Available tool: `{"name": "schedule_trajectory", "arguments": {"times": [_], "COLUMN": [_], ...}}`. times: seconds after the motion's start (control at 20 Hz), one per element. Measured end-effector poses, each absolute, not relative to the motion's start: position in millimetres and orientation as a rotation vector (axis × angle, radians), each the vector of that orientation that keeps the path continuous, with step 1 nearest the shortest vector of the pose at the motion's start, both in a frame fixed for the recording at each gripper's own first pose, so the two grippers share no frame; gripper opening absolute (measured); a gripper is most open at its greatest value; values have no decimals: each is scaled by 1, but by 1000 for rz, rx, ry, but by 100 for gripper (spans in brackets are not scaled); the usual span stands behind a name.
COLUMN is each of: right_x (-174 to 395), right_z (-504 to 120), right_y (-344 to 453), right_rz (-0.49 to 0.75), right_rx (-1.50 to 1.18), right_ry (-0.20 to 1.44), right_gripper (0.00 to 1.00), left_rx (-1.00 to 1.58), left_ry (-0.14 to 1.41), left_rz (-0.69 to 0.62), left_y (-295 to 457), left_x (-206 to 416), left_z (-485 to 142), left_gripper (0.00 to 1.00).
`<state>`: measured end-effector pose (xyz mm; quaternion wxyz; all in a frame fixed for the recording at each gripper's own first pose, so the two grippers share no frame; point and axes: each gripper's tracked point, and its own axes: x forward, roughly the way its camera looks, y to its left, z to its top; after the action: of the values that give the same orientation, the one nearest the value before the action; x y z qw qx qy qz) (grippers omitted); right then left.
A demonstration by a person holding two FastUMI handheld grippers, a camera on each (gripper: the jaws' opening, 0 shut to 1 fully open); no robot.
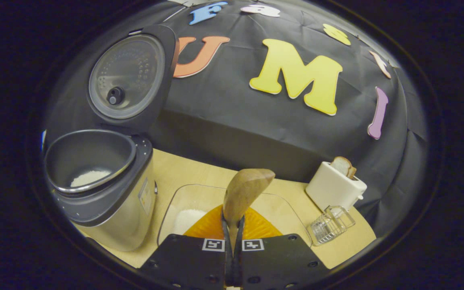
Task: Close the left gripper, press the button to open the rice cooker; take a wooden spoon from the chopstick holder with the right hand, scoop a spoonful of rice and pour it into the rice cooker, then put the wooden spoon back into the chopstick holder.
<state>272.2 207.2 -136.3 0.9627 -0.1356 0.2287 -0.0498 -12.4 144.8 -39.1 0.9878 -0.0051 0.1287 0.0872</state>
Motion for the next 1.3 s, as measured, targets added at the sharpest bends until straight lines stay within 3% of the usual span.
{"name": "schedule_trajectory", "arguments": {"times": [0.75, 1.3], "right_x": [244, 271], "right_z": [-142, -156], "right_y": [187, 189], "right_rz": [-150, 10], "right_rx": [440, 914], "right_ry": [604, 735], "right_gripper": [2, 1], "left_rx": [-61, -61], "left_ry": [284, 301], "left_rz": [149, 134], "left_y": [137, 132], "left_x": [-10, -6], "left_z": [-47, -56], "left_gripper": [99, 99]}}
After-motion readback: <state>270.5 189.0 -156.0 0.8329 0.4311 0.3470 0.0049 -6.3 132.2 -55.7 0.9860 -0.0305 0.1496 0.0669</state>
